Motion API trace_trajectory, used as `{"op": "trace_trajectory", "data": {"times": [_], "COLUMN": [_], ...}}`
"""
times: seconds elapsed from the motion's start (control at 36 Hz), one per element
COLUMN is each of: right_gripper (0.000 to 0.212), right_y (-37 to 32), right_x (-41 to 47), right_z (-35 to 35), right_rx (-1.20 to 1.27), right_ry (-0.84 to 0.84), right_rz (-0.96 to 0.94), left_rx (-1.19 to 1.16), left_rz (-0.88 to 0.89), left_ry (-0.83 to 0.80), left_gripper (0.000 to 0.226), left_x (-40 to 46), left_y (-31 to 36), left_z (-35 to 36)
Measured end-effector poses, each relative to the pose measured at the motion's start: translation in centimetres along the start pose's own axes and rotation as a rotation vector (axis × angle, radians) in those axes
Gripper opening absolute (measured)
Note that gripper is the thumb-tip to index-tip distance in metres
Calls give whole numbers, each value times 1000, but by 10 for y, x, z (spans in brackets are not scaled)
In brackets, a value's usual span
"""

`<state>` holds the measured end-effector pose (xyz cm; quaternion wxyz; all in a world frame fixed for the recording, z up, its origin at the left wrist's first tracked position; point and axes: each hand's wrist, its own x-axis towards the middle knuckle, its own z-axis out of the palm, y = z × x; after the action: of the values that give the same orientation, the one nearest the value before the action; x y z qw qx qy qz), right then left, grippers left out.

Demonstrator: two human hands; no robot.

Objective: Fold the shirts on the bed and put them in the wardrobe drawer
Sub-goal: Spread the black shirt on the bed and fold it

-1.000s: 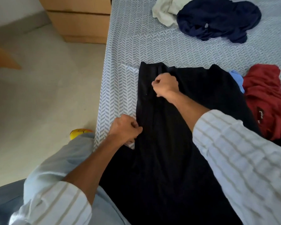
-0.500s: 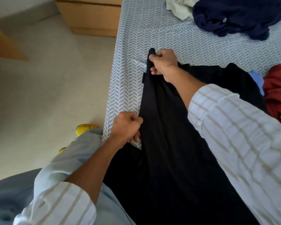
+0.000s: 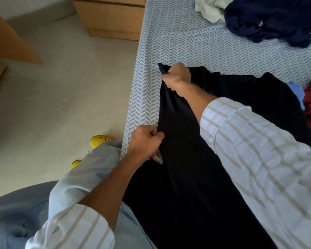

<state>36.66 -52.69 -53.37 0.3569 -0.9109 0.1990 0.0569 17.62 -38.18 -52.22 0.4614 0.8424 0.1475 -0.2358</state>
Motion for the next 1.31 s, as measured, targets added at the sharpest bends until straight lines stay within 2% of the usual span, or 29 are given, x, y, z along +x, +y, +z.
{"op": "trace_trajectory", "data": {"times": [0.11,0.17,0.22,0.36,0.53,0.58,0.67,0.75,0.81,0.86,0.92,0.97,1.03,1.11,1.17,1.31], "right_gripper": [19,15,20,38,25,11,14,19,18,18,22,28,26,51,53,37], "right_y": [-8,-11,-12,-18,-22,-28,-34,-33,-31,-32,-32,-30,-25,-13,-3,31], "right_x": [0,-3,-5,-5,-1,0,3,3,0,-4,-9,-19,-32,-61,-82,-151], "right_z": [5,8,11,11,16,16,16,21,21,20,18,15,15,12,14,23], "right_rx": [144,193,182,135,-54,-39,60,129,134,123,109,48,-53,-156,-196,-216], "right_ry": [67,52,11,-72,7,21,81,99,80,44,7,-24,-61,-90,-65,-76], "right_rz": [-44,-48,-49,-108,-19,-20,-22,1,5,-14,-33,-79,-130,-211,-250,-341], "left_rx": [-66,-88,-104,1,370,411,413,399,351,321,354,412,489,566,557,422], "left_rz": [-17,-18,-21,3,70,75,54,23,0,-20,-5,53,110,197,231,367], "left_ry": [72,59,23,-118,-287,-345,-435,-436,-473,-539,-598,-627,-600,-475,-356,-122], "left_gripper": [24,18,18,35,47,42,23,19,28,47,61,62,53,26,16,27], "left_x": [-1,0,0,-3,-11,-12,-13,-13,-13,-12,-13,-18,-19,-26,-34,-53], "left_y": [1,0,-2,-6,-8,-11,-15,-19,-21,-24,-30,-34,-40,-49,-56,-73], "left_z": [-2,-3,-5,-14,-26,-28,-32,-32,-35,-39,-44,-47,-48,-48,-47,-48]}}
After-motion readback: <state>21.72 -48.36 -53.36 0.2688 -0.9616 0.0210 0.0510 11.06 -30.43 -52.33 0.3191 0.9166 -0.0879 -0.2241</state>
